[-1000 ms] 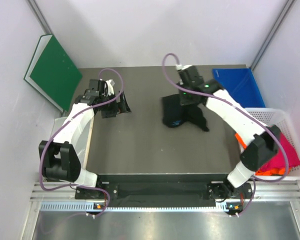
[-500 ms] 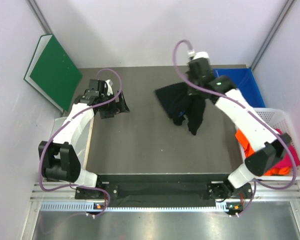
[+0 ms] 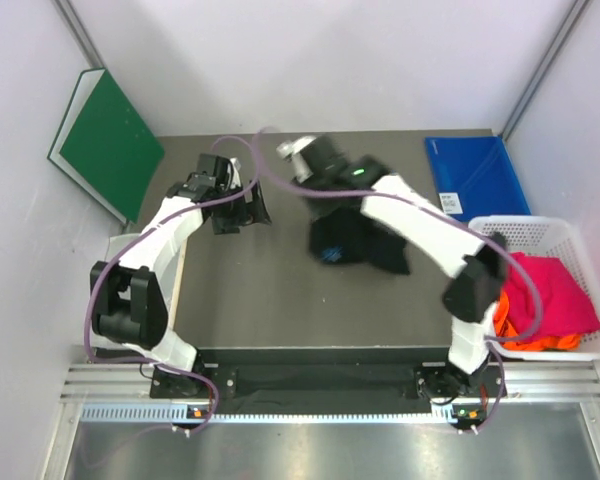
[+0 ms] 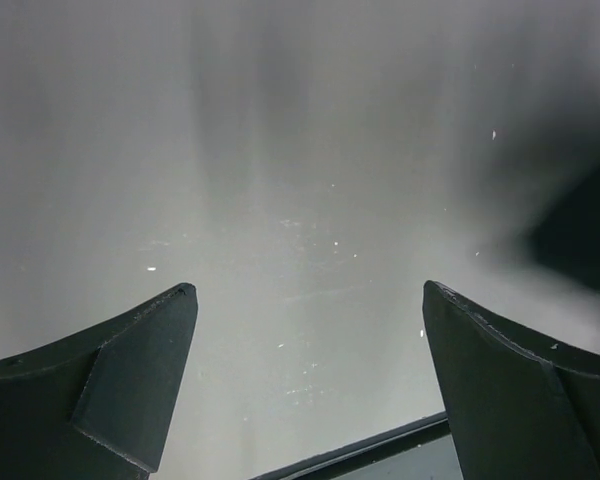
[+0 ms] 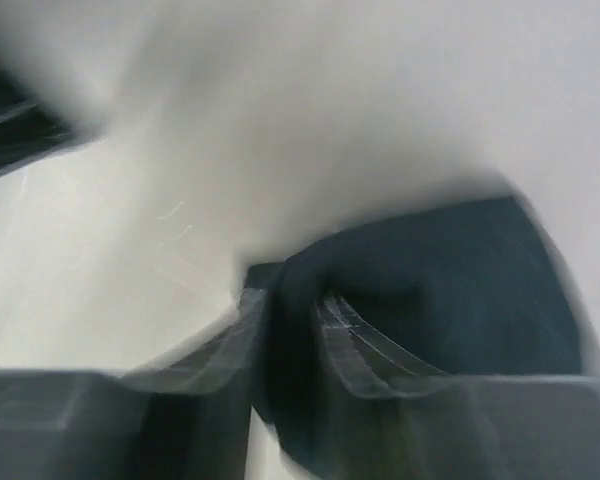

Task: Fold and stack the t-shirts
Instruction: Move the tshirt to the center of the board, then flatten out the tshirt

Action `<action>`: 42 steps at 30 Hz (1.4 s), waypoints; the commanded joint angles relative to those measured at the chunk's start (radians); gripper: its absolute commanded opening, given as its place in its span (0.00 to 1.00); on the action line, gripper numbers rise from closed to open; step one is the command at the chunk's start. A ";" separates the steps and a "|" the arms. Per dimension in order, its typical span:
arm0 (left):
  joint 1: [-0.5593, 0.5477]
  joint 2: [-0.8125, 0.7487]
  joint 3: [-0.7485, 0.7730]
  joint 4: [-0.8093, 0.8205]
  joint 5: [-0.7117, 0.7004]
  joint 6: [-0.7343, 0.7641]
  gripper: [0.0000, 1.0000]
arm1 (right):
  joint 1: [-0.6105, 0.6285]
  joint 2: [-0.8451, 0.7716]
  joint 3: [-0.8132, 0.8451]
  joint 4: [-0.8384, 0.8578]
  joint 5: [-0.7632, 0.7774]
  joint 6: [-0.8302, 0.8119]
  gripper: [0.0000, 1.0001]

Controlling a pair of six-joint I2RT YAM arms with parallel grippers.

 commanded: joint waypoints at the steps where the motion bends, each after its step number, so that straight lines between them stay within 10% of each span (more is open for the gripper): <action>1: -0.041 0.014 0.035 0.031 -0.036 -0.030 0.99 | 0.152 0.150 0.152 -0.188 -0.221 -0.083 0.42; 2: -0.056 0.017 0.035 0.030 -0.046 -0.035 0.99 | 0.161 0.138 0.122 -0.177 -0.216 -0.077 0.46; 5: -0.084 0.031 0.039 0.036 -0.062 -0.050 0.99 | 0.139 -0.001 -0.061 -0.035 -0.106 -0.025 0.99; 14: -0.153 0.094 0.090 0.081 -0.074 -0.078 0.99 | -0.223 -0.195 -0.332 0.119 -0.146 0.112 1.00; 28: -0.282 0.241 0.305 -0.018 -0.166 -0.053 0.99 | -0.263 0.058 -0.273 0.114 -0.484 0.184 0.93; 31: -0.282 0.239 0.324 -0.056 -0.226 -0.041 0.99 | -0.262 0.098 -0.257 0.110 -0.555 0.191 0.87; 38: -0.266 0.226 0.361 -0.200 -0.542 -0.081 0.99 | -0.262 0.185 -0.227 0.108 -0.754 0.227 0.05; 42: -0.208 0.193 0.340 -0.257 -0.612 -0.108 0.99 | -0.262 0.164 -0.199 0.125 -0.756 0.254 0.00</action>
